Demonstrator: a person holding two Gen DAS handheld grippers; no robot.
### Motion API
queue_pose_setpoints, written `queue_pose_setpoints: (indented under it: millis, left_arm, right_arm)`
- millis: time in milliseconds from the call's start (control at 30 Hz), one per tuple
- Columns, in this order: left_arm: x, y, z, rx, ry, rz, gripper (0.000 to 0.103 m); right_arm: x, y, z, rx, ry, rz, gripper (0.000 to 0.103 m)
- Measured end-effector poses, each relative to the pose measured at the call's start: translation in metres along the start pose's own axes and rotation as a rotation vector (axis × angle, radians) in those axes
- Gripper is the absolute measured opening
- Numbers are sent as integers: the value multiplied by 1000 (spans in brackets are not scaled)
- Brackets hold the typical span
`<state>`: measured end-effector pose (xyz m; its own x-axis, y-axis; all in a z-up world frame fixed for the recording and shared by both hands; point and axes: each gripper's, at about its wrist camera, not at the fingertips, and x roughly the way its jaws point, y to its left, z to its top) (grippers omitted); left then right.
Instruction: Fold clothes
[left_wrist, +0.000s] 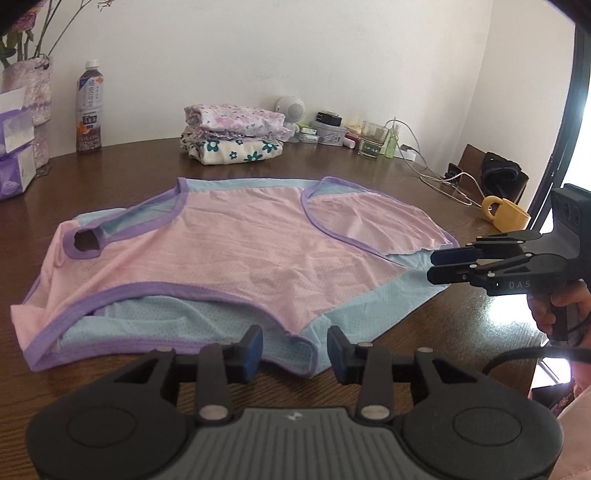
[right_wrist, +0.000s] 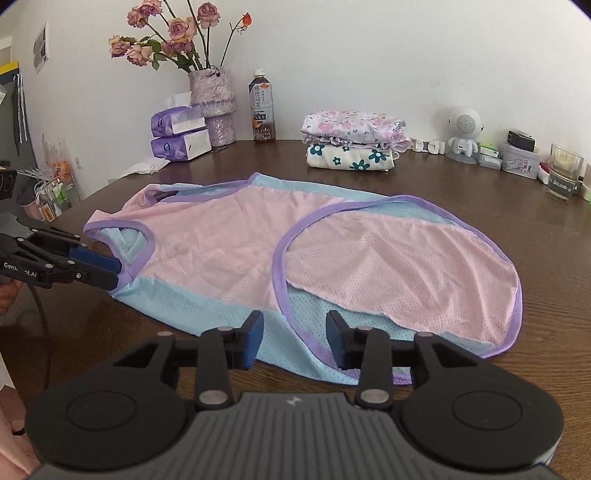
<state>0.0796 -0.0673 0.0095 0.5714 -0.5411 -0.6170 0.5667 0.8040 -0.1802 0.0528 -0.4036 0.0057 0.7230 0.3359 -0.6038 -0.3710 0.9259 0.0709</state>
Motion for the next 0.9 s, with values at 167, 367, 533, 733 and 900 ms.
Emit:
queue_pose_setpoints:
  millis: [167, 367, 533, 733, 900]
  left_arm:
    - [-20, 34, 10, -37, -48, 133, 45]
    - [-11, 91, 62, 42, -49, 408, 44]
    - [41, 95, 83, 301, 58, 461, 23]
    - [80, 94, 83, 480, 184, 557, 2]
    - [75, 123, 115, 310, 109, 539, 1]
  right_arm:
    - [17, 9, 0, -30, 34, -28, 39]
    - [22, 18, 15, -10, -16, -23, 50]
    - [49, 39, 26, -32, -1, 7, 53]
    - [69, 50, 37, -58, 11, 12, 55]
    - [75, 46, 36, -55, 19, -4, 55]
